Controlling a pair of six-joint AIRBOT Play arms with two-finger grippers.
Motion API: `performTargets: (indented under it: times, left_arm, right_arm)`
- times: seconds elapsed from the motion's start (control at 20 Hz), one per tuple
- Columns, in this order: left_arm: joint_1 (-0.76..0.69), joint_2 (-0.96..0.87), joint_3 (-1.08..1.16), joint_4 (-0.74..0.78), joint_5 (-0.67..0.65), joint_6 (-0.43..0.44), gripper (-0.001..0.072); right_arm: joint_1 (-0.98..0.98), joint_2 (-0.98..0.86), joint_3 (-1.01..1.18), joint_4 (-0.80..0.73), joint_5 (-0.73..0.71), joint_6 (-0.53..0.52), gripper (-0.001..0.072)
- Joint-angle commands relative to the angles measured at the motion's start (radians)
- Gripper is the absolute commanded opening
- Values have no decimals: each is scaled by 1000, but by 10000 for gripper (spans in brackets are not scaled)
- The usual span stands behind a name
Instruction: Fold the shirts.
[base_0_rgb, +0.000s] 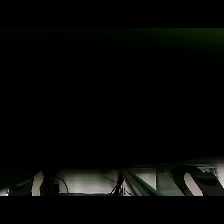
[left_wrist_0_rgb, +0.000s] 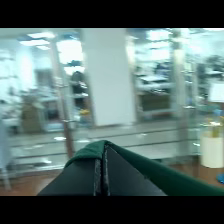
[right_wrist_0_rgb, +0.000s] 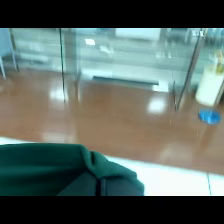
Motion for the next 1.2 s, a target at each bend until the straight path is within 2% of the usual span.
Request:
performTargets:
  times: [0.0, 0.05, 0.15, 0.3, 0.45, 0.6, 0.8, 0.9, 1.0, 1.15]
  left_arm:
    - [-51, 41, -47, 156, -26, -32, 23]
    - [-51, 32, -97, 146, -40, -25, 23]
    - [-48, 2, -239, 1, -40, 50, 24]
    - [-48, -101, -444, -166, -39, 94, 23]
    - [-72, -272, -554, -183, -38, 117, 23]
    - [-175, -522, -551, -179, 21, 138, 23]
    - [-307, -855, -456, -179, 144, 132, 23]
    - [-341, -1002, -356, -179, 144, 85, 23]
    - [-360, -1117, -263, -179, 144, 80, 23]
    - [-359, -1234, -185, -178, 144, -14, 23]
  right_arm:
    - [1, 27, -85, -25, 117, 22, 19]
    - [1, 27, -133, -25, 116, 24, 19]
    - [1, 27, -246, 10, 87, 29, 19]
    - [1, 22, -441, 20, -12, 25, 19]
    - [1, -47, -633, 21, -158, -1, 19]
    - [1, -211, -730, 21, -322, -18, 19]
    - [1, -522, -713, 48, -531, -27, 19]
    - [1, -684, -632, 84, -545, -27, 19]
    - [0, -842, -510, 88, -549, -26, 19]
    - [-2, -1040, -319, 87, -548, 22, 19]
